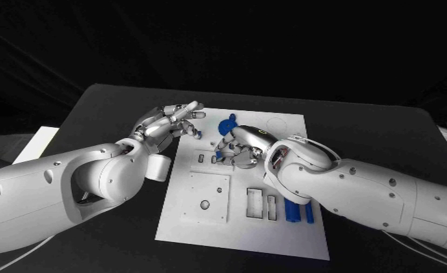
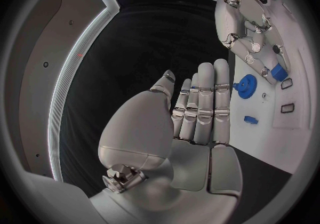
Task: Assemble the parts on the task board
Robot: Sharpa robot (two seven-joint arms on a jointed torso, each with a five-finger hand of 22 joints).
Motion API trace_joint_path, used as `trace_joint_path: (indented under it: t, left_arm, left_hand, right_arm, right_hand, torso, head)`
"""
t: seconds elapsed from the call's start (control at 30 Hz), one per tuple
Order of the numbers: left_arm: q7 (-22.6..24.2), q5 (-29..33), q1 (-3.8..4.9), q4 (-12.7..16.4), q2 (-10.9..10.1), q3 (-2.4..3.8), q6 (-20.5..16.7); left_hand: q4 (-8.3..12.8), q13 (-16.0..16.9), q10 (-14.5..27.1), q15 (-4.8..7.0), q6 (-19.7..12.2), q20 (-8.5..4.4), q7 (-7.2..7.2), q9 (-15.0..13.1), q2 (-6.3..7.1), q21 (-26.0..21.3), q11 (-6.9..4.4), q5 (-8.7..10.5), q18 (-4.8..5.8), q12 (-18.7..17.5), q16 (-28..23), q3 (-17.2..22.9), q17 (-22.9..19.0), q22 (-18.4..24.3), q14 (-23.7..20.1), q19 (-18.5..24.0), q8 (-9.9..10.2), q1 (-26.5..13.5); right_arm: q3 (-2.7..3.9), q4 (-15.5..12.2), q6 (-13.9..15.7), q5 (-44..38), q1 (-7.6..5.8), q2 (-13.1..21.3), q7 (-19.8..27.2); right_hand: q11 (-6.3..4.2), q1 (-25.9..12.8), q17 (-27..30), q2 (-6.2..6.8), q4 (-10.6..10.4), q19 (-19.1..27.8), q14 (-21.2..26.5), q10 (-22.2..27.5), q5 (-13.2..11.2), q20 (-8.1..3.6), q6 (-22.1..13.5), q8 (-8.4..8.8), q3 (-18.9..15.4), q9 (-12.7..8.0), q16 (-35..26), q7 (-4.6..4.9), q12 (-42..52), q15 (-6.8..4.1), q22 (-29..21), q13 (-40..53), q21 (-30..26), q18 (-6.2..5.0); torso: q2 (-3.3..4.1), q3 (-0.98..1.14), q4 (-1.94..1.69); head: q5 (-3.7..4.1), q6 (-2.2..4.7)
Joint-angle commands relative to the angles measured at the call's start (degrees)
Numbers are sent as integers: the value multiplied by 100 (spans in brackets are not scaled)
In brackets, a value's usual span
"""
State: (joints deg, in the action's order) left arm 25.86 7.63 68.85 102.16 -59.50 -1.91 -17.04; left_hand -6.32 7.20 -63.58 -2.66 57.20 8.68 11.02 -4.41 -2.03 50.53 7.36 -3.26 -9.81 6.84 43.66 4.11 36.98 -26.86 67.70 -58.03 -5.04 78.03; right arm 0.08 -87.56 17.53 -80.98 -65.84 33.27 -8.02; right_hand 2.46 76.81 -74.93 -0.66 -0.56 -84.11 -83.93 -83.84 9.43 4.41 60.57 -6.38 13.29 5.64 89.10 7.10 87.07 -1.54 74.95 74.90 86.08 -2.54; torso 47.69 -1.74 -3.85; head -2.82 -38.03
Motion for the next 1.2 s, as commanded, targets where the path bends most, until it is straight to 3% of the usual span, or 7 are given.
trace_joint_path:
  t: [0.03,0.43,0.97,1.1,1.2]
  left_arm:
    - [70,15,4,2,1,3,94]
    - [72,15,4,-6,-1,3,93]
    - [69,15,4,-11,0,3,95]
    - [66,15,4,-11,-1,3,94]
    - [61,15,4,-11,0,3,97]
  left_hand:
    - [37,9,38,-8,-17,9,22,6,-47,29,-12,-10,-73,-36,-38,8,7,3,-39,31,33,7]
    - [37,9,38,-8,-17,9,22,6,-47,29,-12,-10,-73,-36,-38,8,7,3,-39,31,33,7]
    - [40,12,32,-8,-15,10,22,5,-51,34,-13,-10,-74,-33,-38,11,11,2,-36,36,35,1]
    - [40,12,32,-8,-15,10,22,5,-51,34,-13,-10,-74,-33,-38,11,11,2,-36,36,35,1]
    - [40,12,32,-8,-15,10,22,5,-51,34,-13,-10,-74,-33,-38,11,11,2,-36,36,35,1]
  right_arm:
    - [-30,12,-304,-172,36,24,-234]
    - [-30,2,-447,-273,39,35,-363]
    - [-30,-9,-399,-347,40,31,-410]
    - [-30,-10,-359,-355,40,28,-418]
    - [-30,-12,-326,-364,41,27,-426]
  right_hand:
    - [-27,-55,-1311,17,38,-173,-563,-447,-10,-25,63,-38,8,9,-7,-9,-24,-36,632,1325,9,66]
    - [8,-137,-1305,180,79,-168,-562,-402,10,-6,-32,27,-27,-12,-11,35,-105,-9,622,1281,2,65]
    - [75,-316,-1301,351,36,-170,-561,-339,43,44,-200,132,-118,-46,-14,109,-216,48,626,1221,0,66]
    - [93,-396,-1299,391,-7,-167,-560,-327,-36,63,-248,158,-174,-52,-15,126,-236,66,621,1209,-4,65]
    - [104,-488,-1293,420,-73,-168,-559,-316,-256,79,-283,171,-260,-50,-18,129,-256,77,624,1198,-4,65]
  torso:
    - [2,1,1]
    - [0,4,6]
    - [0,-1,5]
    - [-1,-1,4]
    - [-2,-2,5]
  head:
    - [-1,-4]
    - [8,-18]
    - [14,-15]
    - [20,-14]
    - [25,-13]
